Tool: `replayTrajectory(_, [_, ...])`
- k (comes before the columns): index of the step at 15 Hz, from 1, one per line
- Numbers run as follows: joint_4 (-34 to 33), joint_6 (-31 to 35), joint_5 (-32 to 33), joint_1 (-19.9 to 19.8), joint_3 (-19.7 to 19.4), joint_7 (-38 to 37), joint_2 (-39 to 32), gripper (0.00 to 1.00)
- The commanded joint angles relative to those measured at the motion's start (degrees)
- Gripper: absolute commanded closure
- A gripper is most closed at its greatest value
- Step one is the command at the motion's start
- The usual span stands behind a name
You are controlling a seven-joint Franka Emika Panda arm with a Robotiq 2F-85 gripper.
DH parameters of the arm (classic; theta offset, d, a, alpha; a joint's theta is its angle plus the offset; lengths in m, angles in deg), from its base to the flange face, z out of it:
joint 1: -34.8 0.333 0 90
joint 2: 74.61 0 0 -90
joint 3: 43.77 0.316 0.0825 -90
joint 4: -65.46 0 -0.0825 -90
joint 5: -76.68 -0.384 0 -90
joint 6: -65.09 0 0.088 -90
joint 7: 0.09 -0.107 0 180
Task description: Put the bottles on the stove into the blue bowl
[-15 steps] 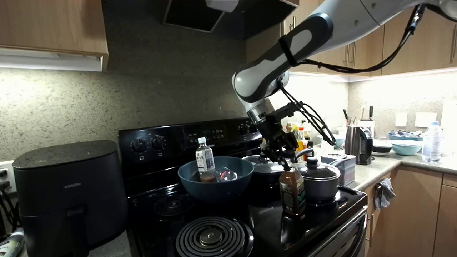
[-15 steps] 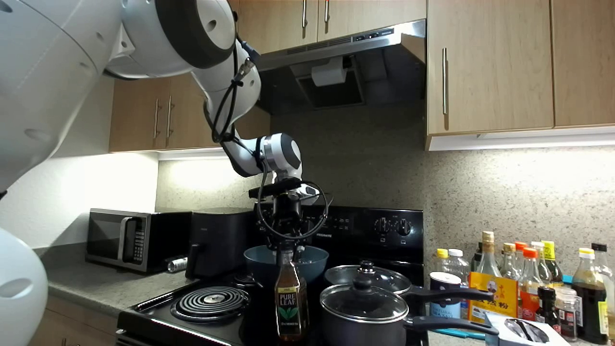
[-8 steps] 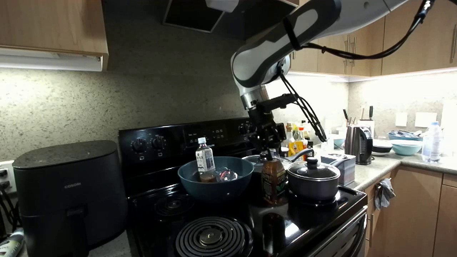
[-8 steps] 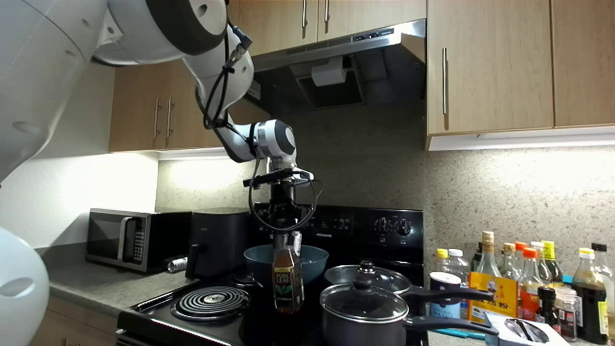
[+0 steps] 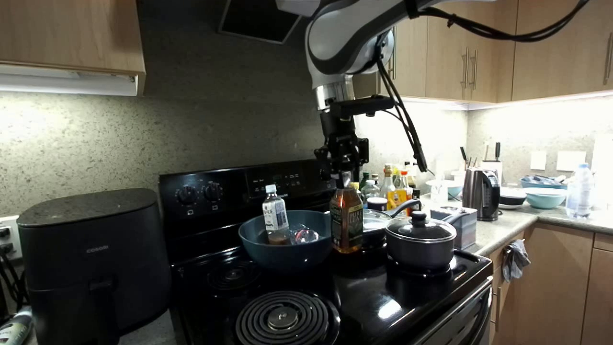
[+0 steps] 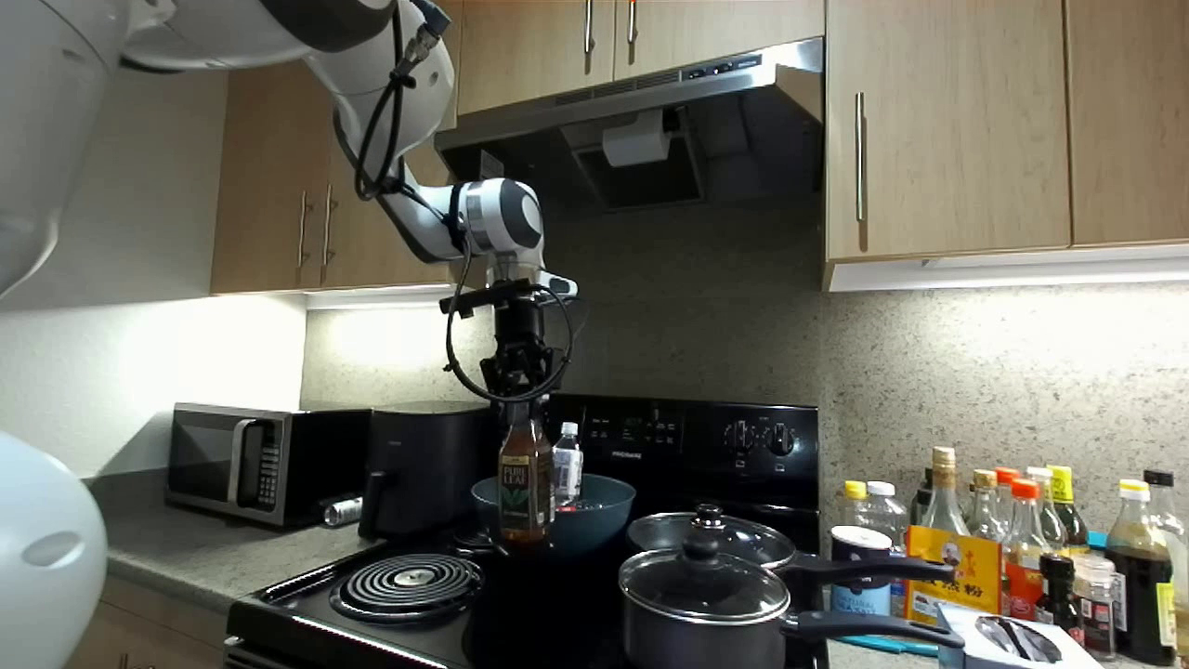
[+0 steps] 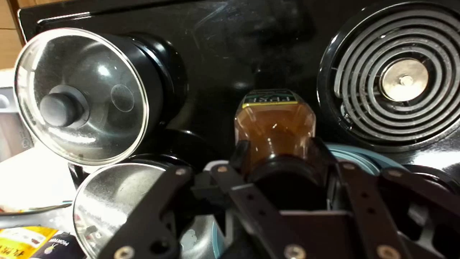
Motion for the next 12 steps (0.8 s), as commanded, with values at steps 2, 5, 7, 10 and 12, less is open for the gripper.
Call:
replayTrajectory(2, [0.5, 4.1, 2.1, 1.4, 1.0, -7.4, 2.3, 0.81])
replayTrajectory(5, [-1.8, 6.9, 5.2, 3.0, 1.8, -12.1, 0.3, 0.81])
replayTrajectory(7, [-3.4, 7.3, 7.4, 4.1, 2.1, -15.1, -1.0, 0.81])
replayTrajectory(10, [-6.2, 6.6, 9.6, 5.6, 2.4, -18.5, -2.8, 0.81])
replayTrajectory(12, [-8.1, 6.2, 10.5, 6.4, 2.4, -20.1, -4.0, 0.81])
